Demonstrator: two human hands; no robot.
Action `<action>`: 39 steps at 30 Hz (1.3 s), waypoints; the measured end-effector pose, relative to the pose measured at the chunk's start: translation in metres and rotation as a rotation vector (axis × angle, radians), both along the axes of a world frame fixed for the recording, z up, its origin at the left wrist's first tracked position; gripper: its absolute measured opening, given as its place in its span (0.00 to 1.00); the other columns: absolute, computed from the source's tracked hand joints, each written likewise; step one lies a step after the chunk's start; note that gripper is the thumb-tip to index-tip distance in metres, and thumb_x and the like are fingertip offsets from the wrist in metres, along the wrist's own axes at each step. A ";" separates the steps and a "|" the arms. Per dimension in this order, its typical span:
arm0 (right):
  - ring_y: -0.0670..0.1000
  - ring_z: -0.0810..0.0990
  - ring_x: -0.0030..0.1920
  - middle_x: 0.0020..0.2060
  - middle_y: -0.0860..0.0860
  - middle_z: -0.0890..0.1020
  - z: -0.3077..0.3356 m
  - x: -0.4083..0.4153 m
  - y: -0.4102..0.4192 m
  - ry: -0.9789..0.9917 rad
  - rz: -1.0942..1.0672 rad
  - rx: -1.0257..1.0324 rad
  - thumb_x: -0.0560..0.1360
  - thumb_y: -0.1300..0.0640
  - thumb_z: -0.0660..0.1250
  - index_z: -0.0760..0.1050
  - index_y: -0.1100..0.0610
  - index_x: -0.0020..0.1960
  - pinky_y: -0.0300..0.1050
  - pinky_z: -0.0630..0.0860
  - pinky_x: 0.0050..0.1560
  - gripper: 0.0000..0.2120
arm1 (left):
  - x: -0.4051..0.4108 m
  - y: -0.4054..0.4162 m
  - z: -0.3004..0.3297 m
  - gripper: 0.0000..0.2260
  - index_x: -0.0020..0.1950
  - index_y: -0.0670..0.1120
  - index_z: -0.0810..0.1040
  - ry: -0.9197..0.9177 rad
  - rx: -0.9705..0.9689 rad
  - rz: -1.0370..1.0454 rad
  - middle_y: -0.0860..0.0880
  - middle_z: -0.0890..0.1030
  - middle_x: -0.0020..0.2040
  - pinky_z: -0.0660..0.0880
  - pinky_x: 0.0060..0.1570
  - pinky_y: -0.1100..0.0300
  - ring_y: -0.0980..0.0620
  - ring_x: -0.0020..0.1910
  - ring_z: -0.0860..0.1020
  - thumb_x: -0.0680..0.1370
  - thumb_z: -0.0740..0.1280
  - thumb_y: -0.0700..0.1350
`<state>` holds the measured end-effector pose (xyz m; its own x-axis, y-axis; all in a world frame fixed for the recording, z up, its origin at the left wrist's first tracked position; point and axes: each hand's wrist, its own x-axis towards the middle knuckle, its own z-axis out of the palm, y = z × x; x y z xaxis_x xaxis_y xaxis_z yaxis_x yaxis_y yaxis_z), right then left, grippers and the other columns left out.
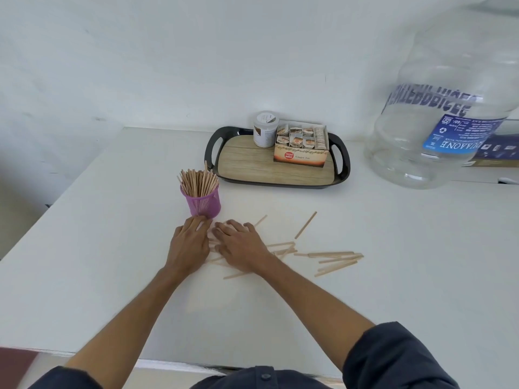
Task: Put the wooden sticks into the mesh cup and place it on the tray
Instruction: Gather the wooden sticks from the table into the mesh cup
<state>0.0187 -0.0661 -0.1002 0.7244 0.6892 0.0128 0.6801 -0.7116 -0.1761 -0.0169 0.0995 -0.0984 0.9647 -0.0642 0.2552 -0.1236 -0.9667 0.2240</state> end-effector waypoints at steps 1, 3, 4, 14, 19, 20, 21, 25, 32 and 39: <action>0.54 0.62 0.75 0.76 0.49 0.66 -0.001 -0.001 -0.002 -0.022 0.007 0.003 0.82 0.49 0.54 0.63 0.54 0.75 0.56 0.62 0.68 0.23 | 0.001 0.001 0.000 0.17 0.63 0.39 0.77 0.011 0.006 0.009 0.41 0.78 0.62 0.73 0.54 0.46 0.41 0.64 0.74 0.75 0.61 0.37; 0.54 0.63 0.75 0.75 0.48 0.66 -0.002 -0.004 -0.008 -0.060 0.036 0.005 0.83 0.51 0.53 0.64 0.54 0.75 0.55 0.63 0.68 0.22 | 0.004 0.004 0.001 0.15 0.64 0.39 0.76 0.036 0.007 0.029 0.42 0.77 0.64 0.71 0.56 0.46 0.42 0.66 0.72 0.78 0.63 0.37; 0.53 0.64 0.74 0.75 0.48 0.67 -0.001 -0.004 -0.012 -0.071 0.051 0.012 0.83 0.52 0.53 0.65 0.54 0.74 0.55 0.63 0.68 0.21 | 0.006 0.004 0.000 0.15 0.65 0.40 0.76 0.051 0.006 0.033 0.42 0.76 0.65 0.70 0.58 0.46 0.42 0.67 0.71 0.78 0.63 0.38; 0.53 0.65 0.74 0.76 0.51 0.65 0.014 -0.004 -0.070 0.018 -0.177 0.080 0.82 0.46 0.55 0.59 0.52 0.78 0.55 0.57 0.73 0.26 | -0.016 -0.014 0.000 0.34 0.70 0.46 0.72 0.178 -0.057 -0.092 0.47 0.69 0.73 0.62 0.68 0.50 0.48 0.72 0.64 0.76 0.49 0.67; 0.51 0.60 0.76 0.78 0.49 0.61 0.014 0.000 -0.121 0.127 -0.237 0.036 0.83 0.46 0.54 0.61 0.53 0.77 0.51 0.58 0.73 0.24 | -0.027 -0.024 0.000 0.36 0.70 0.47 0.72 0.164 -0.008 -0.192 0.49 0.70 0.71 0.60 0.69 0.50 0.50 0.71 0.65 0.72 0.57 0.71; 0.50 0.61 0.76 0.78 0.49 0.62 0.014 -0.002 -0.130 0.111 -0.249 0.063 0.82 0.47 0.55 0.63 0.52 0.76 0.51 0.58 0.73 0.24 | -0.029 -0.026 0.000 0.35 0.69 0.47 0.72 0.157 -0.010 -0.208 0.49 0.70 0.70 0.61 0.69 0.51 0.50 0.71 0.66 0.72 0.59 0.70; 0.51 0.62 0.76 0.77 0.49 0.63 0.015 -0.004 -0.140 0.093 -0.271 0.089 0.82 0.48 0.57 0.63 0.52 0.76 0.51 0.58 0.73 0.23 | -0.030 -0.027 0.000 0.35 0.69 0.47 0.73 0.150 -0.019 -0.217 0.49 0.71 0.69 0.61 0.68 0.52 0.50 0.70 0.66 0.71 0.60 0.69; 0.50 0.61 0.76 0.77 0.48 0.62 0.028 -0.010 -0.184 0.117 -0.376 0.030 0.75 0.50 0.64 0.63 0.51 0.76 0.50 0.56 0.73 0.30 | -0.032 -0.032 0.003 0.29 0.65 0.46 0.76 0.140 -0.036 -0.230 0.50 0.73 0.64 0.65 0.63 0.55 0.50 0.64 0.71 0.71 0.61 0.63; 0.49 0.70 0.68 0.70 0.45 0.68 0.039 -0.029 -0.239 0.215 -0.427 -0.123 0.72 0.49 0.67 0.68 0.47 0.73 0.45 0.67 0.63 0.30 | -0.029 -0.047 0.008 0.18 0.55 0.44 0.81 0.076 -0.047 -0.268 0.49 0.79 0.51 0.71 0.51 0.54 0.46 0.51 0.77 0.73 0.60 0.51; 0.51 0.78 0.53 0.55 0.46 0.79 0.026 -0.045 -0.221 0.130 -0.393 0.161 0.78 0.54 0.65 0.81 0.50 0.58 0.47 0.75 0.50 0.10 | -0.030 -0.058 0.007 0.08 0.52 0.43 0.82 0.036 -0.072 -0.254 0.48 0.80 0.48 0.69 0.48 0.56 0.45 0.49 0.77 0.74 0.70 0.37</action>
<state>-0.0266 -0.2866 -0.0742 0.9337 0.3578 -0.0114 0.3282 -0.8684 -0.3717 -0.0472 0.0413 -0.0917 0.9285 -0.2885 0.2339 -0.3512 -0.8869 0.3002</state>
